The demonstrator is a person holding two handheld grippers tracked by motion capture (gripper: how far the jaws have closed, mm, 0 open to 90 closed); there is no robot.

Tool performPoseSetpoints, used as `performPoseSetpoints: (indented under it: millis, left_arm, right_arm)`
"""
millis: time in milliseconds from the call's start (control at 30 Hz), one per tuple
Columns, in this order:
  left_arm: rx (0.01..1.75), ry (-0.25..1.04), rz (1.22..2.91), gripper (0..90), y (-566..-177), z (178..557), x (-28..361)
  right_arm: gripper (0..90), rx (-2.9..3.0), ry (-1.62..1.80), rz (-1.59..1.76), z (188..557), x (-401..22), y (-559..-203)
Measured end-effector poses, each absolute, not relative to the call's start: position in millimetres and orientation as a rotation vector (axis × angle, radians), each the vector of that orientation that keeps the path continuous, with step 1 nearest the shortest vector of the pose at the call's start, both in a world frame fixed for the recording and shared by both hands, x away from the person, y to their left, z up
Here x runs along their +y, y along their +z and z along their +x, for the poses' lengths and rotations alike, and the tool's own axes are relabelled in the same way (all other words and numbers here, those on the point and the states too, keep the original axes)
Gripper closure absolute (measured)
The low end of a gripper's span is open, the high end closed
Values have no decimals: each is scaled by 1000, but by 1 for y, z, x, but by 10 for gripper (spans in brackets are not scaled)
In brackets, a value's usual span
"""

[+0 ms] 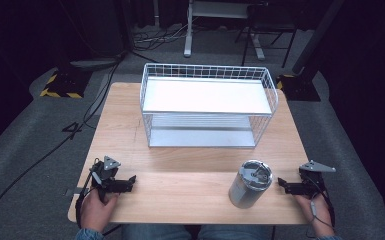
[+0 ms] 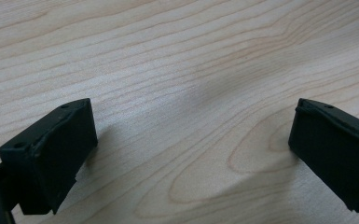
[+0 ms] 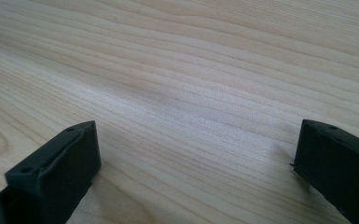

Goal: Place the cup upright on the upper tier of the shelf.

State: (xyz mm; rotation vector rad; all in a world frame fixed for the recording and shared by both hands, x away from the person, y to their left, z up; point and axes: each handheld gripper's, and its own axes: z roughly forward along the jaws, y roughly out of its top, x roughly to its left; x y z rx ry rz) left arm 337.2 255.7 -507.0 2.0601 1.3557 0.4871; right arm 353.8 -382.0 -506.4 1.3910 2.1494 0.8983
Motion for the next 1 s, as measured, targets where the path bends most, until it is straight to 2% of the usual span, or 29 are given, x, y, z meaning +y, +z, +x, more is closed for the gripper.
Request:
performPoseSetpoints:
  millis: [1000]
  left_arm:
    - [1357,487,2061,13,-507,338,256]
  right_arm:
    - [0,2104,985,1428,348,-391,-499]
